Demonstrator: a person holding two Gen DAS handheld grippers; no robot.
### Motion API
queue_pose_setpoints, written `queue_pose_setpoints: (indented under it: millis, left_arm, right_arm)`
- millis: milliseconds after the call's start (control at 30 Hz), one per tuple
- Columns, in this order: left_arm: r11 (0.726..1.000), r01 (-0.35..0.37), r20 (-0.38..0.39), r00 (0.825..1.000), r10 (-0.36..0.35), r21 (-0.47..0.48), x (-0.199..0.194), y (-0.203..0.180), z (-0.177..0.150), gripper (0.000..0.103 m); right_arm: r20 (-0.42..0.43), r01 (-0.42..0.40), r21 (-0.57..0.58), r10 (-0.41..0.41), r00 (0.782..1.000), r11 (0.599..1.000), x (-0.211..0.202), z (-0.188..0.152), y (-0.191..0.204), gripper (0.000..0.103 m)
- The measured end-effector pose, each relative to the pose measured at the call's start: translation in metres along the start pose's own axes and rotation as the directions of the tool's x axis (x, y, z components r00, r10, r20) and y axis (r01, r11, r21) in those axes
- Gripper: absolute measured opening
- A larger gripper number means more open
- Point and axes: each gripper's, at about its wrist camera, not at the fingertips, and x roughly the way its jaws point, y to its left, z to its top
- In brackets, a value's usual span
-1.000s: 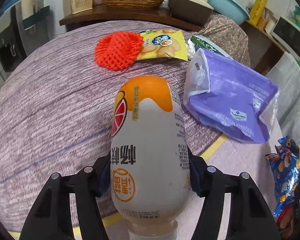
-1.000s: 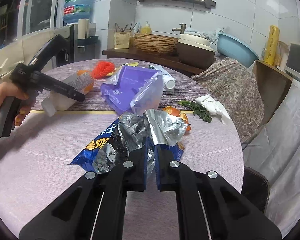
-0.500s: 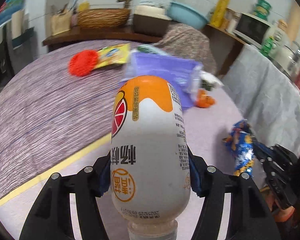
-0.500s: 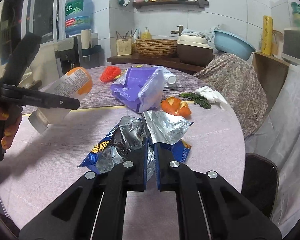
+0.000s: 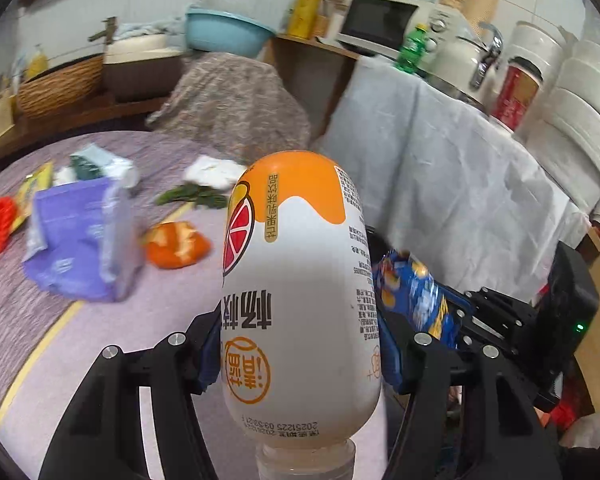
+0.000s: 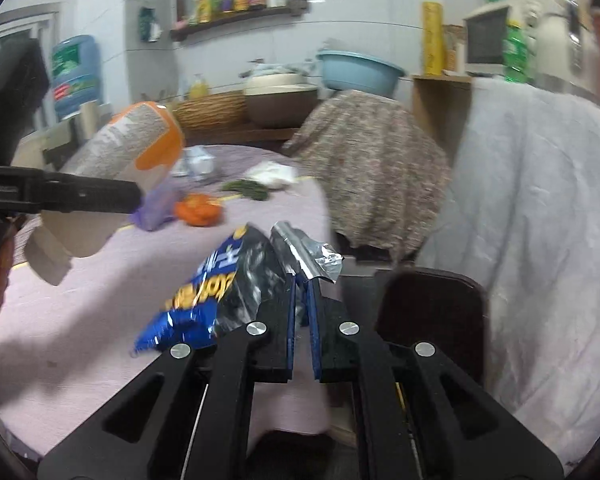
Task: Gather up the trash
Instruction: 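Carry bottle and chip bag to the bin and release both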
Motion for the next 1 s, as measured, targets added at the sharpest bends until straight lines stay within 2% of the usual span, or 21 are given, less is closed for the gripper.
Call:
queue_pose_setpoints:
  millis: [100, 233, 300, 433, 533, 700, 767, 833, 867, 933, 1000]
  left_arm:
    - [0.999, 0.051, -0.029, 0.998, -0.051, 0.012, 0.023, -0.019, 0.010, 0.061]
    - [0.994, 0.107, -0.069, 0.992, -0.105, 0.026, 0.052, -0.044, 0.019, 0.061]
    - [0.992, 0.126, -0.093, 0.988, -0.122, 0.033, 0.067, -0.056, 0.023, 0.061]
    - [0.990, 0.132, -0.131, 0.983, -0.126, 0.040, 0.098, -0.078, 0.027, 0.061]
    - [0.990, 0.136, -0.165, 0.978, -0.127, 0.042, 0.122, -0.092, 0.028, 0.061]
    - [0.991, 0.129, -0.239, 0.964, -0.115, 0.044, 0.165, -0.113, 0.025, 0.061]
    - [0.991, 0.128, -0.275, 0.955, -0.111, 0.045, 0.184, -0.122, 0.023, 0.061]
    - [0.991, 0.135, -0.315, 0.941, -0.120, 0.025, 0.202, -0.128, 0.022, 0.061]
    - [0.991, 0.136, -0.342, 0.932, -0.123, 0.013, 0.214, -0.131, 0.020, 0.061]
    - [0.991, 0.132, -0.382, 0.916, -0.119, 0.008, 0.233, -0.133, 0.018, 0.061]
    - [0.994, 0.104, -0.406, 0.910, -0.087, 0.021, 0.249, -0.134, 0.016, 0.061]
  right_arm:
    - [-0.045, 0.085, 0.037, -0.083, 0.996, 0.996, 0.015, -0.009, -0.038, 0.007]
    - [-0.129, 0.172, 0.080, -0.161, 0.979, 0.982, 0.048, -0.026, -0.084, 0.007]
    - [-0.188, 0.198, 0.101, -0.177, 0.966, 0.975, 0.070, -0.040, -0.104, 0.007]
    - [-0.269, 0.203, 0.178, -0.151, 0.951, 0.963, 0.103, -0.065, -0.130, 0.007]
    - [-0.285, 0.224, 0.210, -0.159, 0.945, 0.952, 0.111, -0.077, -0.140, 0.007]
    - [-0.272, 0.275, 0.233, -0.209, 0.939, 0.933, 0.098, -0.090, -0.149, 0.008]
    - [-0.265, 0.301, 0.243, -0.236, 0.935, 0.922, 0.089, -0.093, -0.156, 0.020]
    - [-0.257, 0.341, 0.263, -0.275, 0.927, 0.903, 0.075, -0.099, -0.164, 0.063]
    - [-0.246, 0.364, 0.269, -0.302, 0.921, 0.892, 0.069, -0.099, -0.167, 0.068]
    - [-0.229, 0.401, 0.280, -0.345, 0.910, 0.872, 0.054, -0.101, -0.172, 0.068]
    - [-0.227, 0.417, 0.292, -0.361, 0.905, 0.861, 0.042, -0.105, -0.177, 0.068]
